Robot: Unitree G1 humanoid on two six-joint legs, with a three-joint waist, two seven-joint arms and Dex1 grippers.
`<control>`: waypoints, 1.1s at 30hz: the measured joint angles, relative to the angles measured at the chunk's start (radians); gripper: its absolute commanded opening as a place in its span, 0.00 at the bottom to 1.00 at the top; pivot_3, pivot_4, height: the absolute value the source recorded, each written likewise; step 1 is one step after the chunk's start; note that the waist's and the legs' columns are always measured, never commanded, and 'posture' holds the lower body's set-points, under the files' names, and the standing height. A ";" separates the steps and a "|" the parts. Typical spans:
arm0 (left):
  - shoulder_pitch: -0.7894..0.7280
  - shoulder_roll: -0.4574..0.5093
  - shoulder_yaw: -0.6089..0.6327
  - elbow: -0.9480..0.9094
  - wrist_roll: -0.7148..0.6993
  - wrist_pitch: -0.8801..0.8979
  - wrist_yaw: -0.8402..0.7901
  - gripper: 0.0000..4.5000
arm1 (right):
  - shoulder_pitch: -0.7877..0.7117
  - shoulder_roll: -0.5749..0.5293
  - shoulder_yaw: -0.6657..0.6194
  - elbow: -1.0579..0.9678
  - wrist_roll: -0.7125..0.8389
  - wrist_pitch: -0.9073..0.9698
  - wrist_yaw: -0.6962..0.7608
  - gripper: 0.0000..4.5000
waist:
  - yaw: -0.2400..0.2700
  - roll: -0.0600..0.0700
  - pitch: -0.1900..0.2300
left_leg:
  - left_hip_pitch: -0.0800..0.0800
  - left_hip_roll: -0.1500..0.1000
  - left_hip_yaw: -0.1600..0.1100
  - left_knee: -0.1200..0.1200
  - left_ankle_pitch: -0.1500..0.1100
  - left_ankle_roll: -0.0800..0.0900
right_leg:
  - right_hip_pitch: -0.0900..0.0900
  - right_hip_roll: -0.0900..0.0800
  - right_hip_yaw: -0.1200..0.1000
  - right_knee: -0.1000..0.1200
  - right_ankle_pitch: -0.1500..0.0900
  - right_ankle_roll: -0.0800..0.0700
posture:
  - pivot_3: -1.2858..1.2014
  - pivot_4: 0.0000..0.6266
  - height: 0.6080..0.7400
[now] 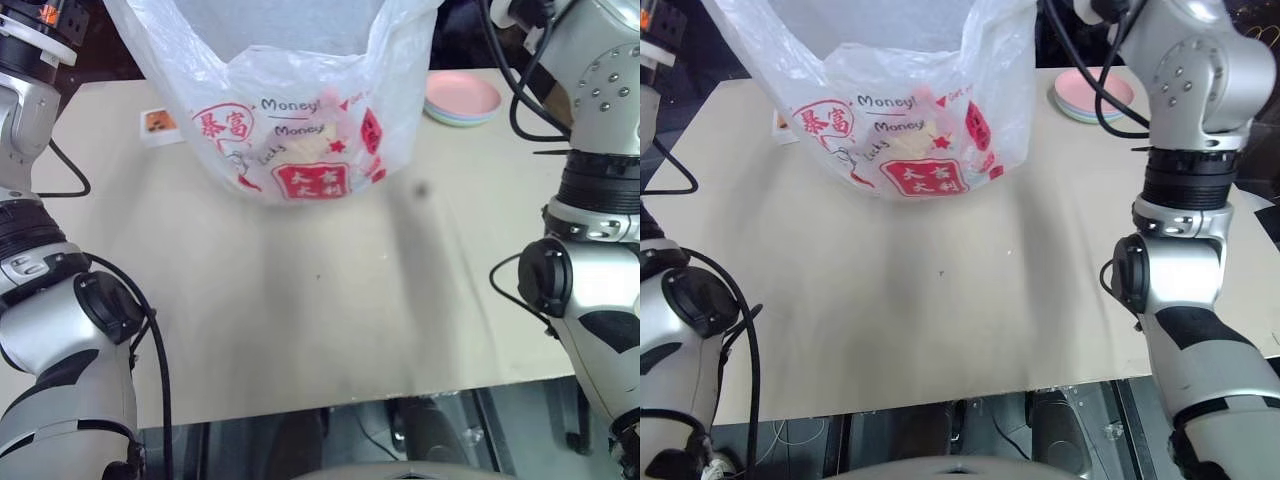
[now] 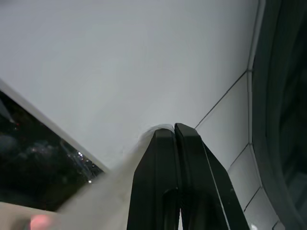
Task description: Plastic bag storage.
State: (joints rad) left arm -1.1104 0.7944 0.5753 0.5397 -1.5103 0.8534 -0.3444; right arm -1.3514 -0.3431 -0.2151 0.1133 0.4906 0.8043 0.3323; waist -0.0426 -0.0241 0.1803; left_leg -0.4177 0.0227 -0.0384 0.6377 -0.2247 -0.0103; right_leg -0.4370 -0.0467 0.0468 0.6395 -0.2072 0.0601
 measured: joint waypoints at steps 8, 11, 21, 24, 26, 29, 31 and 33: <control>0.356 -0.160 0.005 -0.356 -0.056 0.113 0.118 0.02 | 0.565 -0.120 -0.024 -0.560 0.070 0.283 -0.089 0.00 | 0.006 -0.001 -0.001 | -0.014 -0.001 0.000 0.005 0.002 -0.004 | -0.012 -0.003 -0.001 0.003 -0.001 0.000 | 0.52 0.24 1.00; 0.416 -0.182 0.003 -0.456 -0.090 0.122 0.160 0.02 | 0.663 -0.122 -0.028 -0.670 0.078 0.323 -0.113 0.00 | 0.000 0.000 -0.001 | -0.011 0.000 0.001 0.005 0.001 -0.002 | -0.012 -0.003 0.001 0.004 -0.001 0.000 | 0.52 0.24 1.00; 0.686 -0.270 -0.158 -0.687 0.038 0.120 0.190 0.02 | 0.978 -0.147 0.106 -0.811 0.025 0.261 -0.107 0.00 | 0.007 -0.001 -0.001 | 0.003 -0.001 0.002 0.012 0.000 0.000 | 0.005 -0.001 0.003 0.003 -0.002 -0.001 | 0.52 0.24 1.00; 0.769 -0.223 -0.160 -0.753 0.071 0.120 0.154 0.02 | 1.071 -0.192 0.108 -0.837 0.019 0.206 -0.064 0.00 | 0.004 -0.001 -0.001 | 0.004 0.000 0.002 0.011 0.000 0.000 | 0.005 0.000 0.004 0.003 -0.002 -0.001 | 0.52 0.24 1.00; 0.829 -0.186 -0.160 -0.779 0.104 0.123 0.124 0.02 | 1.130 -0.224 0.111 -0.851 0.013 0.177 -0.030 0.00 | 0.005 -0.001 -0.001 | 0.004 0.000 0.002 0.011 0.000 0.000 | 0.005 0.000 0.003 0.003 -0.001 0.000 | 0.52 0.24 1.00; 0.876 -0.160 -0.163 -0.836 0.143 0.116 0.081 0.02 | 1.180 -0.262 0.119 -0.889 -0.011 0.116 0.004 0.00 | 0.007 -0.001 -0.001 | 0.003 0.000 0.002 0.011 0.000 0.000 | 0.005 0.000 0.003 0.003 -0.002 0.000 | 0.52 0.24 1.00; 0.938 -0.154 -0.166 -0.885 0.216 0.076 0.048 0.02 | 1.252 -0.299 0.133 -0.919 -0.034 0.069 0.032 0.00 | 0.008 -0.001 -0.001 | 0.004 0.000 0.003 0.011 0.000 0.000 | 0.006 0.000 0.004 0.002 -0.003 -0.001 | 0.52 0.24 1.00; 0.990 -0.150 -0.180 -0.888 0.285 0.040 -0.018 0.00 | 1.298 -0.308 0.140 -0.921 -0.043 0.038 0.060 0.13 | 0.009 -0.001 -0.001 | 0.004 0.000 0.003 0.011 0.000 0.000 | 0.005 0.000 0.004 0.002 -0.003 -0.001 | 0.52 0.24 1.00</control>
State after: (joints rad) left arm -0.1200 0.6449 0.3956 -0.3478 -1.2250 0.8934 -0.3619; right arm -0.0537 -0.6511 -0.0748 -0.8078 0.4472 0.8421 0.3925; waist -0.0338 -0.0252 0.1791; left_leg -0.4141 0.0225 -0.0356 0.6488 -0.2249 -0.0101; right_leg -0.4316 -0.0470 0.0504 0.6415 -0.2106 0.0589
